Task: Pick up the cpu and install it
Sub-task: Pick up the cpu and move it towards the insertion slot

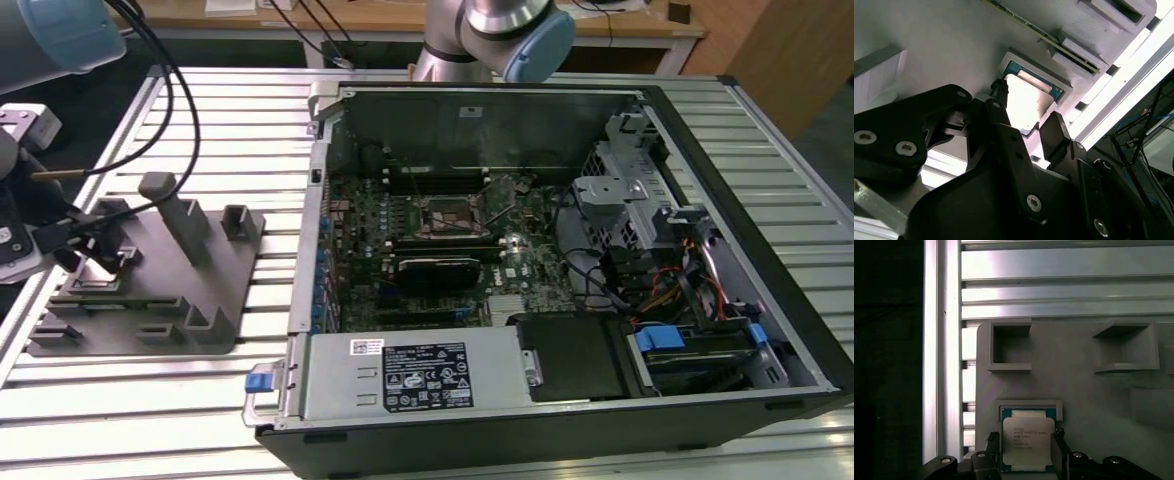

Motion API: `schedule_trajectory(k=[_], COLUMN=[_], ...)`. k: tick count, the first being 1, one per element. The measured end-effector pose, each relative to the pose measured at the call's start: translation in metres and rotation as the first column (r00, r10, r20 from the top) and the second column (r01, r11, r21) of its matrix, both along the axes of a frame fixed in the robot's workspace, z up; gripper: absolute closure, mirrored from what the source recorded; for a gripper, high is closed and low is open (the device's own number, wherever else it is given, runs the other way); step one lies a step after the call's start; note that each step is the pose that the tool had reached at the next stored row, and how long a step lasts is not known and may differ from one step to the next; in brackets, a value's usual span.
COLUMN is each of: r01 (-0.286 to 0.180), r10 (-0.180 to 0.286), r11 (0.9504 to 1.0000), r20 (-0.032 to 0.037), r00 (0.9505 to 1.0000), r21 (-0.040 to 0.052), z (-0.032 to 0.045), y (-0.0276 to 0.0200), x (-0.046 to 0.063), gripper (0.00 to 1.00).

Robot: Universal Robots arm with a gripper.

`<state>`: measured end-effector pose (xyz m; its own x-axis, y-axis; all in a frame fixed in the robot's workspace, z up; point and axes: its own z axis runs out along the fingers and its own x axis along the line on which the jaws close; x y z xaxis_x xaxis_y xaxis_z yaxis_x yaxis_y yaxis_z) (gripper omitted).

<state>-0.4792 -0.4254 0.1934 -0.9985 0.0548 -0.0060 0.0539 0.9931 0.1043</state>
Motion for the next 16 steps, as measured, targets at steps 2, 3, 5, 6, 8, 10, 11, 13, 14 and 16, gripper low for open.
schedule_trajectory(k=[2,3,5,6,8,10,11,13,14,16], r01=[0.0,0.0,0.0,0.0,0.0,0.0,0.0,0.0,0.0,0.0], r10=[0.0,0.0,0.0,0.0,0.0,0.0,0.0,0.0,0.0,0.0], r11=[1.0,1.0,1.0,1.0,1.0,1.0,1.0,1.0,1.0,1.0], r20=[0.0,0.0,0.0,-0.0001,-0.0001,-0.0001,0.0,0.0001,-0.0001,-0.0002], r00=[1.0,1.0,1.0,1.0,1.0,1.0,1.0,1.0,1.0,1.0], r21=[0.0,0.0,0.0,-0.0001,0.0,-0.0001,0.0,0.0,-0.0001,-0.0002], z=[-0.0013,-0.002,-0.0032,-0.0035,-0.0039,-0.0039,-0.004,-0.0042,-0.0042,-0.0047], y=[0.0,0.0,0.0,0.0001,0.0,0.0,0.0,0.0001,0.0,0.0], x=[0.0,0.0,0.0001,0.0002,0.0007,0.0014,0.0018,0.0025,0.0025,0.0026], gripper=[0.47,0.47,0.47,0.47,0.47,0.47,0.47,0.47,0.47,0.47])
